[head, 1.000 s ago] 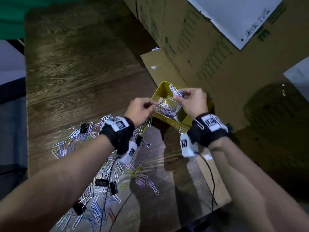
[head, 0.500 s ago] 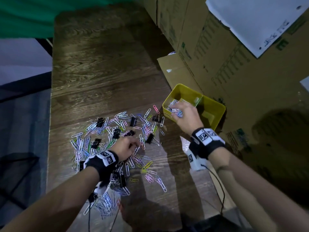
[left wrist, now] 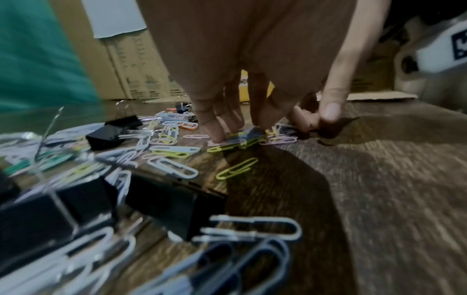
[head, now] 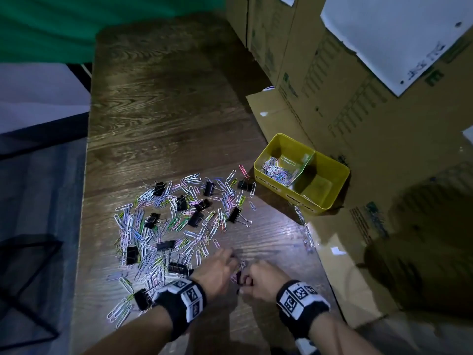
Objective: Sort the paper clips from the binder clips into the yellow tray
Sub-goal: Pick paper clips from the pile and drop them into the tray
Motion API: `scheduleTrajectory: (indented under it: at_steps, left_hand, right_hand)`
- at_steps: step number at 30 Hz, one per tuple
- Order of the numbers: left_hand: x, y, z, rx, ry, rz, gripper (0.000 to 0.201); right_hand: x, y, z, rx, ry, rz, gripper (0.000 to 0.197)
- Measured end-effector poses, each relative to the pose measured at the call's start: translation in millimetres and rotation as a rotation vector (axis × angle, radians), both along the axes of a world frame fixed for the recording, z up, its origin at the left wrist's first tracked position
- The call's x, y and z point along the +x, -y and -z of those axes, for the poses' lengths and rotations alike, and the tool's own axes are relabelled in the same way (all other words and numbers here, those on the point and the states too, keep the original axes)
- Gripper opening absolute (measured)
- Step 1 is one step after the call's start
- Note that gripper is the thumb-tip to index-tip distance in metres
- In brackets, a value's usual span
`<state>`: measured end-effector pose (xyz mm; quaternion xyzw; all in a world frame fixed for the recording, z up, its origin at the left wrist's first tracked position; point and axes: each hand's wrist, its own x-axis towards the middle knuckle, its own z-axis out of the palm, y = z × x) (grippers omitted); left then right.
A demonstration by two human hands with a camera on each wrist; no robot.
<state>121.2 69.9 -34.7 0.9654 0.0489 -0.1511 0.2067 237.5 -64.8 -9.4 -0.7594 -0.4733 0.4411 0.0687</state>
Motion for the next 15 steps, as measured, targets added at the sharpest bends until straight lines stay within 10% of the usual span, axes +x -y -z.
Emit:
scheduleTrajectory:
  at_steps: [5,15]
  left_hand:
    - [-3,-22,-6,0.072,0.044,-0.339,0.046]
    - [35,-46,-23,0.266,-0.077,-0.425,0.071]
  right_hand:
    - [0,2,2,0.126,0.16,0.126,0.048]
    - [-8,-19,13,0.06,0.254,0.049,0.072]
